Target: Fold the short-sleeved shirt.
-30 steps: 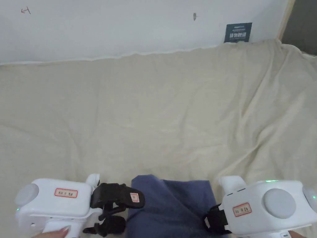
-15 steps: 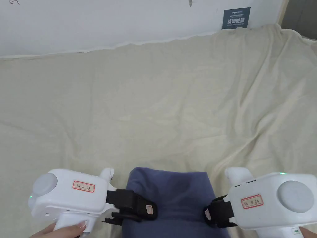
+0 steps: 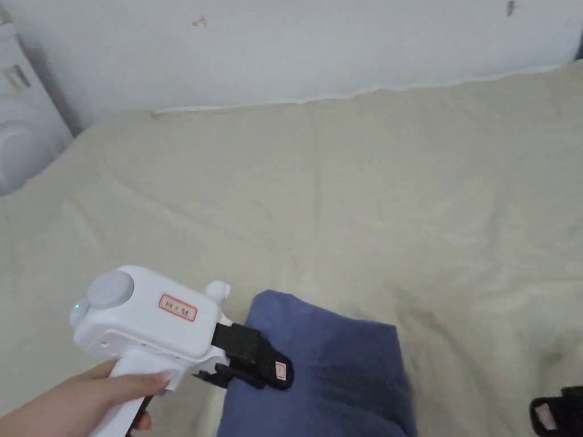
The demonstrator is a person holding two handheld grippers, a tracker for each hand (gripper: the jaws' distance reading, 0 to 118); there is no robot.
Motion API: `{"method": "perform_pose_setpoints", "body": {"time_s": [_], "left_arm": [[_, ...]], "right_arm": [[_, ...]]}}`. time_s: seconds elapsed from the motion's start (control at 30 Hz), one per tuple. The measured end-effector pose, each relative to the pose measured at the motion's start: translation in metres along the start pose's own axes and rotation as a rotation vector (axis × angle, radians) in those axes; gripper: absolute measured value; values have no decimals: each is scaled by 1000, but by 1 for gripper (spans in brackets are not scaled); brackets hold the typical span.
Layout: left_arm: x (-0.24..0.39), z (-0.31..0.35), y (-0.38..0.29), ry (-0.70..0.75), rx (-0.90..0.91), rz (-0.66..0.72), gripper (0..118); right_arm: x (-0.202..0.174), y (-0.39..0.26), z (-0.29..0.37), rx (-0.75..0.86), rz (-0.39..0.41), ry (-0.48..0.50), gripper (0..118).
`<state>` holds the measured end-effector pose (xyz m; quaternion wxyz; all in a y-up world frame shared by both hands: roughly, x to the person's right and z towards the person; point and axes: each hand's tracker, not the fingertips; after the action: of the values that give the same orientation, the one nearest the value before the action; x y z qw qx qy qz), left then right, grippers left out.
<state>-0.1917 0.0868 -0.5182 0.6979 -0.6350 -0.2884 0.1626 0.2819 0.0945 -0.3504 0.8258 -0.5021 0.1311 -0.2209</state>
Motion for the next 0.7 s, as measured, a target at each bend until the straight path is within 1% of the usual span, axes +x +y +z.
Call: {"method": "perform_pose_setpoints", "body": {"time_s": [0.07,0.17,0.23,0.3,0.33,0.37,0.4,0.43,0.5,0.53,0.63,0.67,0.7], "left_arm": [[-50,61,5,140,51,68,19],[-112,139,14,365,105,85,19],[-145,173,20,491,123,122,19],[-166,190,23,547,119,158,21],[-175,195,26,587,116,162,21],[-179,198,27,608,117,168,21],[-182,202,27,597,129,158,29],[-183,207,25,604,167,155,46],[-185,216,21,567,256,163,97],[-182,219,18,549,290,143,105],[-165,221,13,589,345,13,105],[-157,217,12,587,344,0,105],[-148,212,13,576,324,35,105]], "right_arm": [[-21,4,-8,-9,21,12,0],[-50,7,-24,-28,59,29,0],[-62,7,-36,-74,46,78,0],[-69,6,-46,-108,11,119,0],[-71,6,-51,-121,1,129,0],[-72,6,-55,-121,2,116,0],[-74,6,-57,-124,0,107,0],[-73,6,-57,-124,6,89,0],[-71,8,-56,-117,20,58,0],[-70,9,-54,-110,23,45,0],[-62,12,-45,-85,10,26,0],[-59,12,-42,-78,0,26,0],[-56,12,-38,-72,-9,27,0]]}}
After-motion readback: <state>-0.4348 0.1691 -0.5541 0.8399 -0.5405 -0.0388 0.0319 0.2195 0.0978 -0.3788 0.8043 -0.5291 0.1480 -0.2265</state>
